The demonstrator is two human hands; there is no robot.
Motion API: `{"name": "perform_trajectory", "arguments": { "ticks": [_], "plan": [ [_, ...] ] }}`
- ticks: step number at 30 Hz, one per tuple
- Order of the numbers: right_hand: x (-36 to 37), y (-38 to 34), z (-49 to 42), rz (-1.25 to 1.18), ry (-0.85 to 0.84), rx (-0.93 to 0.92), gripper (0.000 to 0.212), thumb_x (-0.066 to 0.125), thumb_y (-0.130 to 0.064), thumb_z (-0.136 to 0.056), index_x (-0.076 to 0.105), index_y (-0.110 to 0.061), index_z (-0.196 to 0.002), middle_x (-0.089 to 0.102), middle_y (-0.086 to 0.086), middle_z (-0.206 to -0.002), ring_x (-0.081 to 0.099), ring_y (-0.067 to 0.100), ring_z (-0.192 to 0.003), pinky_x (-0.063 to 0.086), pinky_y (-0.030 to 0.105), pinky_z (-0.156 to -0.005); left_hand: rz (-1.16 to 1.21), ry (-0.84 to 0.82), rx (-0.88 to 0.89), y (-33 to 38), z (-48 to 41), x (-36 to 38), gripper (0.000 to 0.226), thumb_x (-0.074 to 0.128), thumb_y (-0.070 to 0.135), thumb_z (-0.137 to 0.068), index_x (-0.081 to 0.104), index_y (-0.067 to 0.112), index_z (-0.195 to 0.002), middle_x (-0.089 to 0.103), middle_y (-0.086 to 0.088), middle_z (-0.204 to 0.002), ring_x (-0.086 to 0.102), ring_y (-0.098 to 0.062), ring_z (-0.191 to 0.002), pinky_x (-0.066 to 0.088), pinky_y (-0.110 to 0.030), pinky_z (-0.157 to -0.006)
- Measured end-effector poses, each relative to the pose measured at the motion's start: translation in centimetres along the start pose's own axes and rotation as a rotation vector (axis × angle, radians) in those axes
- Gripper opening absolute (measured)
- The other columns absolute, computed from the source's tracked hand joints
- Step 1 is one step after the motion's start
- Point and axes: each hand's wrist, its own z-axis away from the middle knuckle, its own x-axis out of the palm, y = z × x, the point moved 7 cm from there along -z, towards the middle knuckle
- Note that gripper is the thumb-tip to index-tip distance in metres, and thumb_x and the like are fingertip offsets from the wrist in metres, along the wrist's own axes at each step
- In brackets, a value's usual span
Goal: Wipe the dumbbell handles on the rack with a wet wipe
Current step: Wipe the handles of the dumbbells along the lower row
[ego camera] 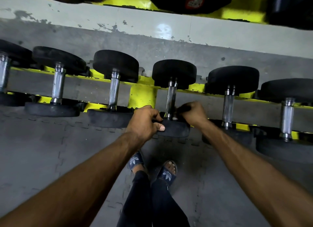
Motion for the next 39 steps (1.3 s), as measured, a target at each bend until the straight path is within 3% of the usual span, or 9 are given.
{"name": "perform_trajectory", "arguments": {
  "ticks": [3,5,8,14,19,25,31,36,39],
  "plan": [
    [-0.2,-1.2,-0.8,-0.353,0.073,0.052,0.008,0.08,-0.002,-0.079,0.076,-0.009,-0.076,0.073,0.009,-0.073,0.071,0.021,-0.068,0.062,0.045,-0.074,-0.018,0.015,0.019,0.1,0.2,0.3,0.025,0.091,0.012,-0.062,0.073,0.011,-0.079,0.056,0.004,-0.08,0.058,-0.019,-0.077,0.044,-0.023,-0.067],
    [-0.6,-2.9,-1.7,-0.482,0.2,-0.045,0.012,0.081,0.003,-0.074,0.077,-0.007,-0.08,0.074,0.01,-0.074,0.07,0.02,-0.067,0.062,0.043,-0.075,-0.019,0.048,0.054,0.0,0.5,0.3,0.023,0.09,0.013,-0.063,0.073,0.011,-0.079,0.053,0.005,-0.079,0.057,-0.019,-0.075,0.044,-0.023,-0.066],
    [-0.8,-5.3,-0.8,-0.05,0.244,-0.362,0.018,0.078,-0.003,-0.073,0.08,-0.012,-0.088,0.076,0.004,-0.087,0.07,0.015,-0.08,0.053,0.02,-0.074,-0.024,0.087,0.087,-0.1,0.9,0.2,0.023,0.09,0.014,-0.064,0.073,0.011,-0.079,0.049,0.009,-0.078,0.053,-0.016,-0.075,0.034,-0.02,-0.065],
    [1.3,-6.3,1.1,0.564,-0.077,-0.793,0.019,0.062,-0.016,-0.087,0.077,-0.008,-0.095,0.065,0.01,-0.096,0.063,0.029,-0.091,0.049,0.032,-0.073,0.004,0.099,0.075,-0.3,1.2,0.3,0.021,0.088,0.015,-0.068,0.072,0.011,-0.082,0.052,0.004,-0.082,0.05,-0.015,-0.079,0.032,-0.02,-0.065],
    [-0.4,-6.5,-1.6,0.367,0.218,-0.594,0.023,0.061,-0.002,-0.085,0.075,-0.009,-0.101,0.063,0.006,-0.106,0.059,0.021,-0.097,0.033,0.02,-0.072,0.032,0.101,0.055,-0.4,1.5,0.4,0.019,0.086,0.017,-0.073,0.072,0.013,-0.085,0.054,0.003,-0.086,0.052,-0.017,-0.086,0.046,-0.027,-0.075],
    [3.0,-6.5,1.2,0.707,-0.129,-0.82,0.013,0.066,-0.02,-0.093,0.073,-0.01,-0.09,0.056,0.003,-0.091,0.059,0.027,-0.085,0.044,0.033,-0.067,-0.005,0.097,0.103,-0.3,1.9,0.3,0.02,0.083,0.027,-0.076,0.072,0.017,-0.089,0.056,0.001,-0.091,0.049,-0.021,-0.097,0.049,-0.038,-0.081],
    [1.1,-8.8,-1.9,0.757,0.135,-0.64,0.024,0.06,0.003,-0.083,0.072,-0.006,-0.101,0.057,0.013,-0.104,0.058,0.034,-0.095,0.036,0.028,-0.067,-0.04,0.087,0.225,-0.4,2.2,0.3,0.023,0.079,0.031,-0.081,0.07,0.015,-0.095,0.054,-0.001,-0.093,0.05,-0.025,-0.098,0.051,-0.044,-0.079],
    [4.3,-7.2,0.8,0.919,-0.21,-0.717,0.018,0.053,-0.027,-0.095,0.06,-0.012,-0.088,0.055,0.012,-0.099,0.055,0.031,-0.091,0.045,0.037,-0.073,-0.102,-0.003,0.353,-0.4,2.3,0.0,0.023,0.073,0.03,-0.088,0.068,0.016,-0.106,0.053,-0.001,-0.1,0.046,-0.021,-0.103,0.051,-0.04,-0.079],
    [4.1,-7.8,-0.1,0.983,-0.168,-0.645,0.016,0.049,-0.028,-0.091,0.055,-0.013,-0.088,0.057,0.013,-0.096,0.058,0.036,-0.092,0.049,0.041,-0.072,-0.12,0.019,0.402,-0.4,2.4,-0.1,0.021,0.074,0.028,-0.088,0.067,0.016,-0.104,0.052,0.0,-0.099,0.044,-0.019,-0.099,0.052,-0.04,-0.074]
  ]
}}
